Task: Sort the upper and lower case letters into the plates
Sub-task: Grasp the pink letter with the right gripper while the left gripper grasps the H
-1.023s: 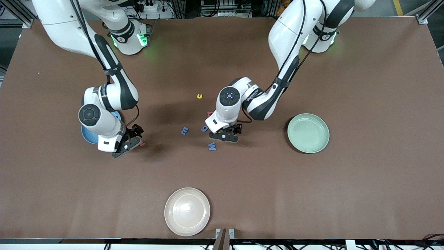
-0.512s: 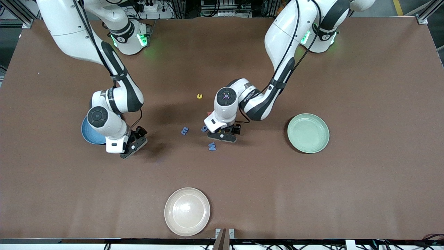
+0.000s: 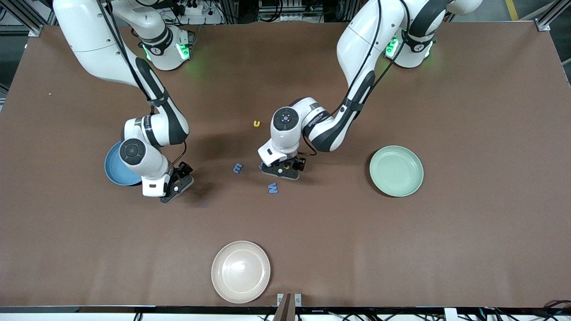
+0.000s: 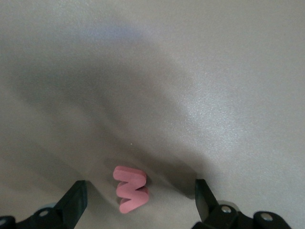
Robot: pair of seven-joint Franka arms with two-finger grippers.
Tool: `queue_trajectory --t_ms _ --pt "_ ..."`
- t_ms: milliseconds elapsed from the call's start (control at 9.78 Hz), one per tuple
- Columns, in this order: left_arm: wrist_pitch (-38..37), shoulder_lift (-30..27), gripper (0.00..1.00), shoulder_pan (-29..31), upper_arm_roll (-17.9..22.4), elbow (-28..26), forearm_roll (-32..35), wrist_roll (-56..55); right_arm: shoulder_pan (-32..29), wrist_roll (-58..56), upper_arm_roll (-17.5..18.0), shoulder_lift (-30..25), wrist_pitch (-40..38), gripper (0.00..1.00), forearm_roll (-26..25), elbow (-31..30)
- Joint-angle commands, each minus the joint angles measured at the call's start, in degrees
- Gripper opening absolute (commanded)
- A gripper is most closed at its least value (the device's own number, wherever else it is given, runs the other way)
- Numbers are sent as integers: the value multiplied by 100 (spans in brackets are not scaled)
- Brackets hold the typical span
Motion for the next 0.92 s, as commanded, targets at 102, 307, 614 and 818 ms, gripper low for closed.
queue_trajectory --t_ms 102,307,614,818 --pt "22 94 46 -73 58 32 130 -114 24 -33 -10 63 143 0 28 23" --pt "5 85 38 -73 58 32 130 -114 24 -51 -10 19 82 0 28 23" --pt "-22 58 32 -38 58 32 139 -71 -11 -16 -19 -147 -66 0 28 23" --pt "-92 -29 32 41 58 41 130 -18 -230 -59 -36 -507 -610 0 20 111"
